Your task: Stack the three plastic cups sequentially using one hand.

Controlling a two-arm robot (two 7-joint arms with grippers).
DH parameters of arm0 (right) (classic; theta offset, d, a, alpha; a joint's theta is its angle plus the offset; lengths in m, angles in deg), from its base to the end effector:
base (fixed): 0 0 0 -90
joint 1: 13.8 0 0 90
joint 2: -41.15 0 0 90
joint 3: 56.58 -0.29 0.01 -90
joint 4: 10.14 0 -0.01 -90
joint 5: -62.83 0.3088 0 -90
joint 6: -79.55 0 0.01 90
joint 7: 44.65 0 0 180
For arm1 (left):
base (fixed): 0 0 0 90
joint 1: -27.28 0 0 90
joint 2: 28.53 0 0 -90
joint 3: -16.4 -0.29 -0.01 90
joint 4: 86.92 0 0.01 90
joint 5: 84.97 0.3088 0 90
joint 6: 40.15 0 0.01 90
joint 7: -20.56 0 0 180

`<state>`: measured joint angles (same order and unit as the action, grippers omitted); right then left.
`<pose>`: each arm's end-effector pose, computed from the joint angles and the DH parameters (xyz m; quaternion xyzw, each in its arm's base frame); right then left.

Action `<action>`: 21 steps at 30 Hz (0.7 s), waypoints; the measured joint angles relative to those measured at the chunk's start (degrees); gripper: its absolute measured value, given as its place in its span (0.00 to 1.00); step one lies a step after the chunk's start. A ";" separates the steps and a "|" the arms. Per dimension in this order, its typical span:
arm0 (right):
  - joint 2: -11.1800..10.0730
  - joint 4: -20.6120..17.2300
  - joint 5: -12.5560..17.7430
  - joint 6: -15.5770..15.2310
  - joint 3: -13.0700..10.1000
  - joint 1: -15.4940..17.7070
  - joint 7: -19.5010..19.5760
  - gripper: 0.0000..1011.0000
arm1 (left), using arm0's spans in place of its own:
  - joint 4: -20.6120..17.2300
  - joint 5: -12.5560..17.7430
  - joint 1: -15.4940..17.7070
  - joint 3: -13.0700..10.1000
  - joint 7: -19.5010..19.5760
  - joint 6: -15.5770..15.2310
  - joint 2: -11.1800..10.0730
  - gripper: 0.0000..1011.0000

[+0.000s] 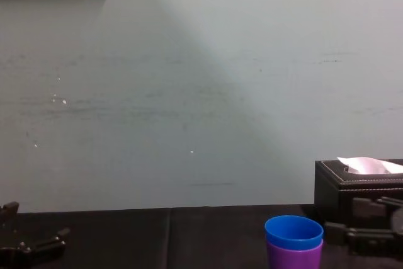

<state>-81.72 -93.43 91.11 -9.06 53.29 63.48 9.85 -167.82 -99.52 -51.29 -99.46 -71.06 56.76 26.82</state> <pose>0.3741 -0.0901 -0.2672 -0.0613 -0.0141 -0.3531 0.9335 0.3581 0.0827 -0.3023 0.1415 -0.1325 0.5799 0.7913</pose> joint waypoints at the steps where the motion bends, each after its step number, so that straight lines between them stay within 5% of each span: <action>1: -0.45 -0.40 0.54 0.36 -0.33 0.70 -0.33 0.99 | 0.00 0.00 0.00 0.00 0.00 0.00 0.00 1.00; 13: -9.18 -6.89 2.27 5.55 -4.24 11.80 -2.11 0.99 | 0.00 0.00 0.00 0.00 0.00 0.00 0.00 1.00; 21: -12.25 -7.99 1.45 7.38 -5.20 15.60 -3.65 0.99 | 0.00 0.00 0.00 0.00 0.00 0.00 0.00 1.00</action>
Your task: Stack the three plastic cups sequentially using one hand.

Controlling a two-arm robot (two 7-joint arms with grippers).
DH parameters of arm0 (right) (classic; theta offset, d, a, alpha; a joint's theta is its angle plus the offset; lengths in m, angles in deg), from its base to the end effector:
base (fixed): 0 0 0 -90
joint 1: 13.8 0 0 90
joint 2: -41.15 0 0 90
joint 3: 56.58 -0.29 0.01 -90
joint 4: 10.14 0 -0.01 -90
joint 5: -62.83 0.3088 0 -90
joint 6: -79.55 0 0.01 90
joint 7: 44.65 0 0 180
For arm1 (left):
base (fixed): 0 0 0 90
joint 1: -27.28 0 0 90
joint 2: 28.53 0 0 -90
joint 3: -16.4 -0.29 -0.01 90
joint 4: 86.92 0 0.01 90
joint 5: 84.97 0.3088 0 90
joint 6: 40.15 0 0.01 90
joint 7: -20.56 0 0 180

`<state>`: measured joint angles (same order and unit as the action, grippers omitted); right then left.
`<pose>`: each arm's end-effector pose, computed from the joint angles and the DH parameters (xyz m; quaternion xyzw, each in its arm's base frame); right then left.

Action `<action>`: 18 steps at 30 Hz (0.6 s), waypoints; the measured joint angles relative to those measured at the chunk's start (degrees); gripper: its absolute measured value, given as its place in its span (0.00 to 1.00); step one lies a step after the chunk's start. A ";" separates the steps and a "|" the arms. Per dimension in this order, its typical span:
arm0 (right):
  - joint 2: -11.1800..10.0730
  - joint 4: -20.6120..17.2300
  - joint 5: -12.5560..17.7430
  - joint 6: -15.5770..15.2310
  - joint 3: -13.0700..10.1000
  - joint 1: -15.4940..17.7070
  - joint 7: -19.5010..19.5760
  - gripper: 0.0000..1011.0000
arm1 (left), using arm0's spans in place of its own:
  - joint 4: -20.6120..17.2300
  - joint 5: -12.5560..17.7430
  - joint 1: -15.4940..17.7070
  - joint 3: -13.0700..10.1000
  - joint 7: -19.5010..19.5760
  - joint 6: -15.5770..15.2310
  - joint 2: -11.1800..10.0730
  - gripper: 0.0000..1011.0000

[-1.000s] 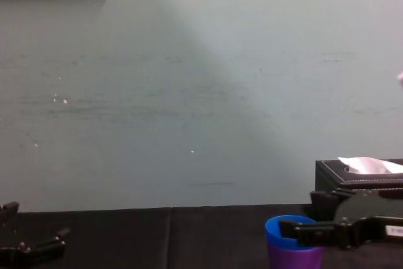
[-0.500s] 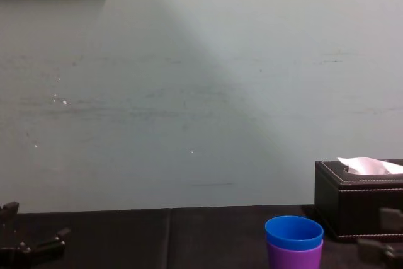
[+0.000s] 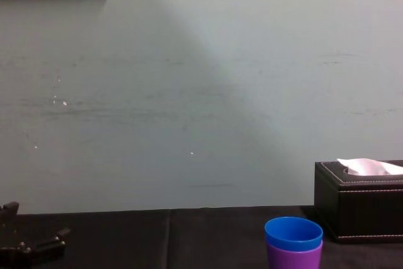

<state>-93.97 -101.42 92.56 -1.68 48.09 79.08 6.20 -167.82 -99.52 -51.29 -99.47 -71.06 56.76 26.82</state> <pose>0.3046 -0.1484 -0.2799 -0.1159 -0.0350 -0.3138 0.9417 0.3581 0.0827 -0.3023 0.1415 -0.1325 0.5799 0.7913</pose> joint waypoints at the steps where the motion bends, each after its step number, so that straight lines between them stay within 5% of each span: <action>1: -0.25 0.00 -0.09 0.22 0.10 0.11 -0.56 0.99 | 0.00 0.00 0.00 0.00 0.00 0.00 0.00 1.00; 8: -1.69 0.87 -1.07 1.36 2.18 -0.27 -4.69 0.99 | 0.00 0.00 0.00 0.00 0.00 0.00 0.00 1.00; 18: -0.73 2.73 -1.65 1.69 5.92 -3.83 -8.12 0.99 | 0.00 0.00 0.01 0.00 0.00 0.00 0.00 1.00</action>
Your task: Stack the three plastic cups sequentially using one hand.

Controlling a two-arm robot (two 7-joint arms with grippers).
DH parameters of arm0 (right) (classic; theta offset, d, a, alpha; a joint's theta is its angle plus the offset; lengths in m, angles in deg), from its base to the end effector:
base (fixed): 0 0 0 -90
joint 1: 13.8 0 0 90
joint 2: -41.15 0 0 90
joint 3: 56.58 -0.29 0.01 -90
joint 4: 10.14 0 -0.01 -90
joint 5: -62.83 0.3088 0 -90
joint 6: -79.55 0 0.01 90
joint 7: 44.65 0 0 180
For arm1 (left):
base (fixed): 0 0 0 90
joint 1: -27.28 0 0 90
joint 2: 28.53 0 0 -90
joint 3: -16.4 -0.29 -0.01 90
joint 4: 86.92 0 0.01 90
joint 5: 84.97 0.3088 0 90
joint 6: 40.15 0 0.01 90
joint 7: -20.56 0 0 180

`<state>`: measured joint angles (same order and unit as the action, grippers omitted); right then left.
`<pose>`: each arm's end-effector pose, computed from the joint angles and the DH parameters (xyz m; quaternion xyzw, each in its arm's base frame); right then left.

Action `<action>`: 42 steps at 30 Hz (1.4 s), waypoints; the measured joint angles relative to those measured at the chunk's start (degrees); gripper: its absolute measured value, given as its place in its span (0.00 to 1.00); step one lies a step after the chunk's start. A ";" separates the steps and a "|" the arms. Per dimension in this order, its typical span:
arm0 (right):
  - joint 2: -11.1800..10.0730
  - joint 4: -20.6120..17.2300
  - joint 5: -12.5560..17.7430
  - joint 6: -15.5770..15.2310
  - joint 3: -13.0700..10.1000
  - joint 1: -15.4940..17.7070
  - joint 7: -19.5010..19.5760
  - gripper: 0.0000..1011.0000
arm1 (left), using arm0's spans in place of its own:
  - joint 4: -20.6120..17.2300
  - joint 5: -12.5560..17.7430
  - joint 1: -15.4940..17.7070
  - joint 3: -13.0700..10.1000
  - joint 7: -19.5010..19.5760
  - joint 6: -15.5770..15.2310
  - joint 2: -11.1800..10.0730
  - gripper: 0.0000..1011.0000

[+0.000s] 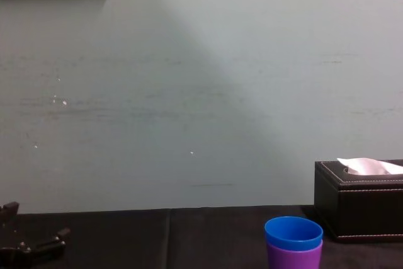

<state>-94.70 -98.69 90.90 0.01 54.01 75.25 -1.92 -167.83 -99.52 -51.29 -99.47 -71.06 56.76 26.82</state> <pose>0.3125 -0.1400 -0.2906 -0.1401 -0.0331 -0.2190 0.9650 0.3581 0.0826 -0.3023 0.1414 -0.1325 0.5799 0.7913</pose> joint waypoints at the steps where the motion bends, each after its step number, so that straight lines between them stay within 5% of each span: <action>1: 0.25 0.37 0.26 0.04 0.42 -0.63 -0.46 0.99 | 0.00 0.00 0.00 0.00 0.00 0.00 0.00 1.00; 18: 3.37 5.93 5.70 -0.10 4.60 -7.16 -6.76 0.99 | 0.00 0.00 0.00 0.00 0.00 0.00 0.00 1.00; 42: 5.44 10.17 6.18 -0.43 9.62 -12.19 -8.58 0.99 | 0.00 0.00 0.00 0.00 0.00 0.00 0.00 1.00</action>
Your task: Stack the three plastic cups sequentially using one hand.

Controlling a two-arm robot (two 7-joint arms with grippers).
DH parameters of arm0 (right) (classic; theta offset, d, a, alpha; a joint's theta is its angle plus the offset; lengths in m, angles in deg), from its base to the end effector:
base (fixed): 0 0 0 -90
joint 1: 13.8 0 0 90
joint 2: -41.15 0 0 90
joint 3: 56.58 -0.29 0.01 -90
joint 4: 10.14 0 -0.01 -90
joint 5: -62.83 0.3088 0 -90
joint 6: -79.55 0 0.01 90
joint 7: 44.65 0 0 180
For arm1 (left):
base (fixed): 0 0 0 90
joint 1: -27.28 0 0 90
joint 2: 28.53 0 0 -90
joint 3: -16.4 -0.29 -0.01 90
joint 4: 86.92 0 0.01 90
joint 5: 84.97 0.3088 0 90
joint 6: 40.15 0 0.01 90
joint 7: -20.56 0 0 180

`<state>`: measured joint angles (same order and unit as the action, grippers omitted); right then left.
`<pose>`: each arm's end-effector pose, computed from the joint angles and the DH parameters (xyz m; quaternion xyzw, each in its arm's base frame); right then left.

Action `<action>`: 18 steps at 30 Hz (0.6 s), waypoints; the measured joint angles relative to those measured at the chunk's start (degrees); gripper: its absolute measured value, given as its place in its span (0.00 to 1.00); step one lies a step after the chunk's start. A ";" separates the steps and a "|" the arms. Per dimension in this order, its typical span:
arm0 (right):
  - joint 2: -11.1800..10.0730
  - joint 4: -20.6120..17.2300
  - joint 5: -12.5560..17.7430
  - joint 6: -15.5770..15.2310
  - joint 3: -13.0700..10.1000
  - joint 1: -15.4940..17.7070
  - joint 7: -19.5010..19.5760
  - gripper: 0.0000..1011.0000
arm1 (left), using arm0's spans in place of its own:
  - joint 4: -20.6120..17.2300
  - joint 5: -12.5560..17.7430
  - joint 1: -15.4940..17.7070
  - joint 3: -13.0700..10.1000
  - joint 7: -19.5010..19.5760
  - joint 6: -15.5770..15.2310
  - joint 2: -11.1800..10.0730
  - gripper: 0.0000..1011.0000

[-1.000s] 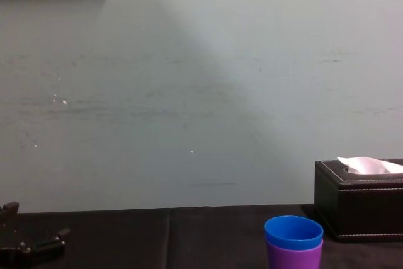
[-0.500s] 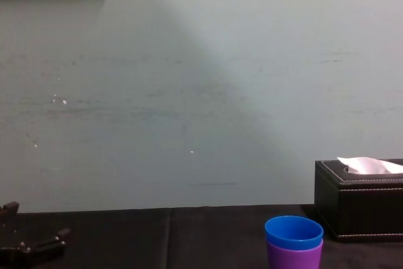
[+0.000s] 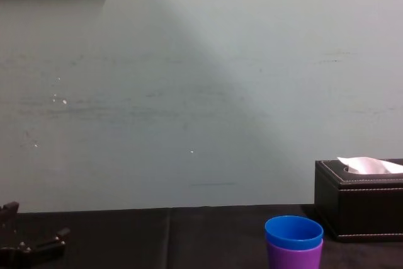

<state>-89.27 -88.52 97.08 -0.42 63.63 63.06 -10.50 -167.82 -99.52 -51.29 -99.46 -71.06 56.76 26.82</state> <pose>0.3565 -0.1130 -0.3070 -0.0895 0.0121 -0.1510 0.9844 0.3581 0.0827 -0.3023 0.1415 -0.1325 0.5799 0.7913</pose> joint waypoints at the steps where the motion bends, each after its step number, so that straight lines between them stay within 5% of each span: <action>1: 0.35 0.40 -0.07 -0.10 0.50 -0.58 -0.18 0.99 | 0.00 0.00 0.00 0.00 0.00 0.00 0.00 1.00; 11: 2.94 3.18 -2.52 -0.87 3.84 -4.44 -0.23 0.99 | 0.00 0.00 0.00 0.00 0.00 0.00 0.00 1.00; 18: 3.21 3.50 -2.75 -0.90 4.13 -4.77 -0.17 0.99 | 0.00 0.00 0.00 0.00 0.00 0.00 0.00 1.00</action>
<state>-86.06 -85.02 94.32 -1.32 67.76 58.29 -10.66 -167.83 -99.52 -51.29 -99.46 -71.06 56.76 26.83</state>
